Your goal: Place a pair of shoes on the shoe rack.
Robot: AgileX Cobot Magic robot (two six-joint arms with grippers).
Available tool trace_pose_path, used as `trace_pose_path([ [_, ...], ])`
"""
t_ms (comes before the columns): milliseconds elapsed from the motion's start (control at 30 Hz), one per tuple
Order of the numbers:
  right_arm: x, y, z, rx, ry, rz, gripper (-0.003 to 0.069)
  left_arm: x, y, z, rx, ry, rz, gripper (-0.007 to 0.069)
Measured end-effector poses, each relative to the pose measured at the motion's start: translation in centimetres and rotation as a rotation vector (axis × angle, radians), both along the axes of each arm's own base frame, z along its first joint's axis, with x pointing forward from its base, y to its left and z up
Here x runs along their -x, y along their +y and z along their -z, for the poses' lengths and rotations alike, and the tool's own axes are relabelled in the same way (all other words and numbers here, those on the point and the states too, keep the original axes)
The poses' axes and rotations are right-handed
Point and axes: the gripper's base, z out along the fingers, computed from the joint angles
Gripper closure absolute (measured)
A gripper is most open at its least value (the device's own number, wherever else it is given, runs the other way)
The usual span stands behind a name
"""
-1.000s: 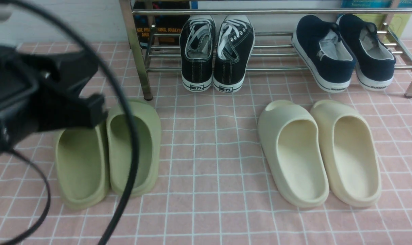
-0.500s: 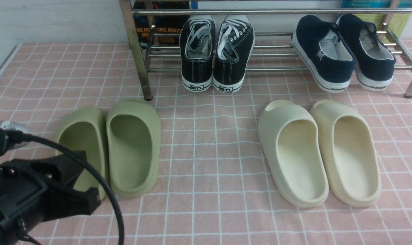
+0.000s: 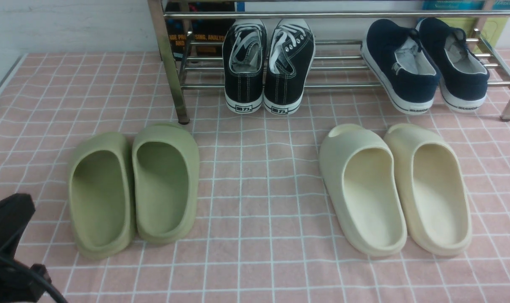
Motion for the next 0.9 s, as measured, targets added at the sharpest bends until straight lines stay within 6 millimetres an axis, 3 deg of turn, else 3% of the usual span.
trace_pose_path([
  [200,0.0,0.0,0.0,0.0,0.0,0.0,0.0419,1.8,0.8,2.1,-0.083,-0.237,-0.058,0.0583],
  [367,0.0,0.0,0.0,0.0,0.0,0.0,0.0419,2.4,1.4,4.6,-0.095,-0.285,-0.158,0.0583],
  [633,0.0,0.0,0.0,0.0,0.0,0.0,0.0419,2.8,2.2,7.3,-0.023,-0.098,-0.261,0.0583],
  [900,0.0,0.0,0.0,0.0,0.0,0.0,0.0419,3.2,1.8,9.2,-0.06,0.121,-0.207,0.0583],
])
